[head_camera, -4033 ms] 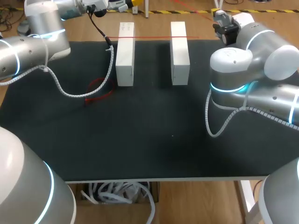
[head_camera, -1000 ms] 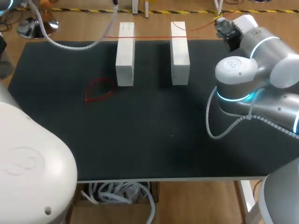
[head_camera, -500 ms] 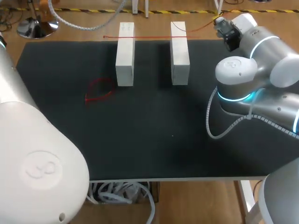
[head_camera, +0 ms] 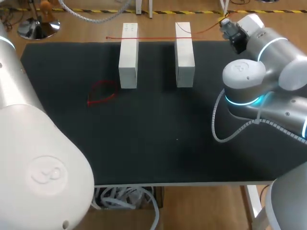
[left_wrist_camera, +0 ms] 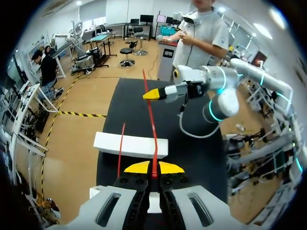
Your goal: Grab the tape and strap the tape.
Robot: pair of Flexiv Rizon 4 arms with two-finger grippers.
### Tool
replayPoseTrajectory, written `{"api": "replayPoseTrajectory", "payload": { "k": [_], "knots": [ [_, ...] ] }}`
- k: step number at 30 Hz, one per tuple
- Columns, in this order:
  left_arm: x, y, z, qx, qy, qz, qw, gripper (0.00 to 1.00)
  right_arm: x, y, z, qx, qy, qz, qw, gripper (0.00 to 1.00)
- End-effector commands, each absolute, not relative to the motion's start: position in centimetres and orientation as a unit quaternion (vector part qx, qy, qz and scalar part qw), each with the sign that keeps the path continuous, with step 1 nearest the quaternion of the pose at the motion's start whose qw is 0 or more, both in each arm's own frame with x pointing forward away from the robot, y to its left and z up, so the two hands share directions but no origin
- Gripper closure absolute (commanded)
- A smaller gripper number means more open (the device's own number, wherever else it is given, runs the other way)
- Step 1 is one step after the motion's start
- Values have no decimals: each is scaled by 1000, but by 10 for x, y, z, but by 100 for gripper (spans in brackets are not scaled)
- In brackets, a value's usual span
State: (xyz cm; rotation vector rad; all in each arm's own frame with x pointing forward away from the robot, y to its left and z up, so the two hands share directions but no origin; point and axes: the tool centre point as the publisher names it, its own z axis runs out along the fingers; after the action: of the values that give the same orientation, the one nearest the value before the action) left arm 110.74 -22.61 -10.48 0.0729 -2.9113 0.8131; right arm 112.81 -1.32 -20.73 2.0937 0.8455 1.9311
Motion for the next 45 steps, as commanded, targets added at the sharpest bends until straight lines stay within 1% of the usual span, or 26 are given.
{"api": "replayPoseTrajectory", "payload": {
  "k": [1, 12, 16, 21, 23, 30, 31, 33, 37, 39, 43, 44, 45],
  "knots": [
    [1099, -230, -99, 41, -969, 240, 51, 100, 1128, -15, -209, 696, 292, 651, 86, 100],
    [1097, -232, -102, 61, -965, 250, 50, 100, 1127, -14, -206, 666, 327, 661, 110, 100],
    [1097, -232, -102, 61, -965, 250, 50, 100, 1126, -12, -205, 643, 359, 661, 141, 100],
    [1097, -232, -102, 61, -965, 250, 50, 100, 1124, -11, -207, 560, 452, 649, 249, 100],
    [1097, -232, -102, 61, -965, 250, 50, 100, 1124, -12, -208, 522, 483, 635, 303, 100],
    [1097, -232, -102, 61, -965, 250, 50, 100, 1133, -10, -198, 449, 536, 579, 420, 100],
    [1097, -232, -102, 61, -965, 250, 50, 100, 1135, -9, -197, 420, 556, 561, 447, 100],
    [1097, -232, -102, 61, -965, 250, 50, 100, 1134, -7, -192, 370, 571, 566, 465, 100],
    [1097, -232, -102, 61, -965, 250, 50, 100, 1137, -4, -192, 298, 618, 513, 516, 100],
    [1097, -232, -102, 61, -965, 250, 50, 100, 1140, -4, -195, 298, 632, 481, 529, 100],
    [1097, -232, -102, 61, -965, 250, 50, 100, 1144, -4, -195, 325, 625, 480, 523, 100],
    [1097, -232, -102, 61, -965, 250, 50, 100, 1144, -4, -193, 355, 613, 490, 508, 100],
    [1097, -232, -102, 61, -965, 250, 50, 100, 1146, -2, -188, 423, 587, 509, 467, 100]
  ]
}}
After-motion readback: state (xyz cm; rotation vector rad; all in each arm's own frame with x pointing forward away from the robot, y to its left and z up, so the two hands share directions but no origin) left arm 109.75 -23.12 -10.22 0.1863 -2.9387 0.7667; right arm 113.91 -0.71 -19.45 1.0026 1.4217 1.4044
